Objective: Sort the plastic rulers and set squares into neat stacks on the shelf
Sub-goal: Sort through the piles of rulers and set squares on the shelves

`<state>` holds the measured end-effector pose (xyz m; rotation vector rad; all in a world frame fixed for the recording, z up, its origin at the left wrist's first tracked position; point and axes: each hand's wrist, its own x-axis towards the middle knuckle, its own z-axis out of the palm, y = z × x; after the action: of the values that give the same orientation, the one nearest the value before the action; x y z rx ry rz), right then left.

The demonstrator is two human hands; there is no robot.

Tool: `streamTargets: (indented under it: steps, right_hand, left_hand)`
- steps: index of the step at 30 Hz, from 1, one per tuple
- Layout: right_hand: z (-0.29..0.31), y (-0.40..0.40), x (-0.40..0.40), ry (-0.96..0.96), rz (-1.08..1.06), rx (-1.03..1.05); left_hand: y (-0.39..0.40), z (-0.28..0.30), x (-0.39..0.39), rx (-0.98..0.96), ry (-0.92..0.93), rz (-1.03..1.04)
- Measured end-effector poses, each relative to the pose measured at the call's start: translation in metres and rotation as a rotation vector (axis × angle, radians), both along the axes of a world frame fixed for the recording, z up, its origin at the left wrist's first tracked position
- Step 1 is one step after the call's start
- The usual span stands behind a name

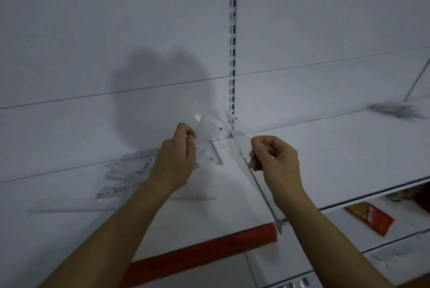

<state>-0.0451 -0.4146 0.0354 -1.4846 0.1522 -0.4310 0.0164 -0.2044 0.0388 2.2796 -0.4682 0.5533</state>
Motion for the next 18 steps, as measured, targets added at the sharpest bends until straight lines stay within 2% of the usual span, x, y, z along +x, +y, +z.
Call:
streamTargets:
  steps: [5, 12, 18]
  right_hand:
    - [-0.012, -0.119, -0.04, 0.072, -0.137, -0.012]
    - [-0.013, -0.258, -0.096, 0.144, -0.344, 0.031]
    - [-0.012, -0.346, -0.108, 0.151, -0.434, -0.009]
  left_hand:
    - [-0.106, -0.003, 0.0, 0.018, 0.047, -0.185]
    - [-0.264, 0.008, 0.0, 0.076, -0.005, -0.465]
    - [-0.373, 0.012, 0.015, 0.092, -0.093, -0.511]
